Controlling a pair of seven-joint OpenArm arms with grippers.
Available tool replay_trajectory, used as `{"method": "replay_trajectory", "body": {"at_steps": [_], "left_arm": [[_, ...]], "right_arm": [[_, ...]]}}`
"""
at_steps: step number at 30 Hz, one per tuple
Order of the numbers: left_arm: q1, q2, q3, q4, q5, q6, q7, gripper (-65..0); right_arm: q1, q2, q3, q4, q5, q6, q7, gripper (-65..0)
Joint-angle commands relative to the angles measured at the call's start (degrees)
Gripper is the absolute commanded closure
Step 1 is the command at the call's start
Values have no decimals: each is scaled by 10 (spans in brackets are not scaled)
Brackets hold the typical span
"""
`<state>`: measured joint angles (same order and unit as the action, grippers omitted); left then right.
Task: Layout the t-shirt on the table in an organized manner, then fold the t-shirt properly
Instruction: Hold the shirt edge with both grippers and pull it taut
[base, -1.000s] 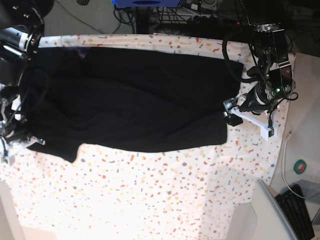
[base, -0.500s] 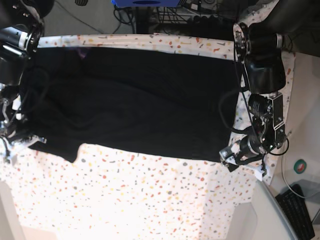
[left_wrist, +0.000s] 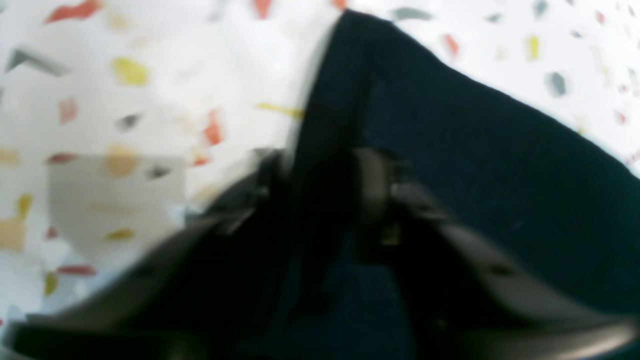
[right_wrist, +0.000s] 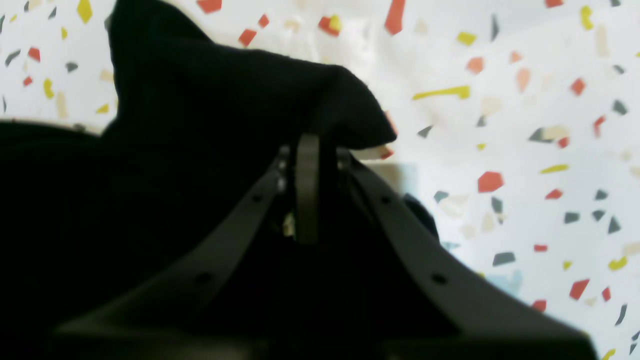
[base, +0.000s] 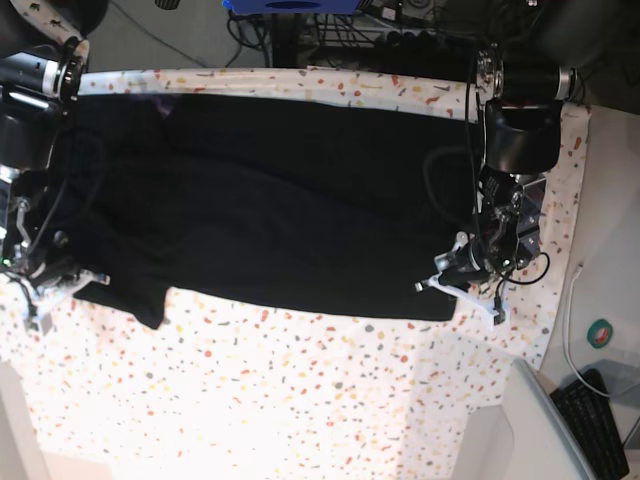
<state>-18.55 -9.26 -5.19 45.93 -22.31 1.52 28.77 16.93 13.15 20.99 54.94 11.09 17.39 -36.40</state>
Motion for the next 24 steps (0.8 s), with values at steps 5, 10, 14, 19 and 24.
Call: {"method": "replay_trajectory", "body": {"at_steps": [5,10,14,19,24], "left_arm": [[85,4,-35,91,2,3,36,0],[154,6,-86,153,4,3,48,0],[196,6,-112,207,1,3,78,0],[225,7,-117,269,1,3,78,0],[202,7,-120,277,0,3,127,0]], "right_arm": [[-10,12,3,12,0,1,8,0],[-45,12,3,60,0,1,8,0],[-67,11,1,100,0,1,5,0],[-70,11,0,101,0,1,5,0],[-70,11,-1,101,0,1,5,0]]}}
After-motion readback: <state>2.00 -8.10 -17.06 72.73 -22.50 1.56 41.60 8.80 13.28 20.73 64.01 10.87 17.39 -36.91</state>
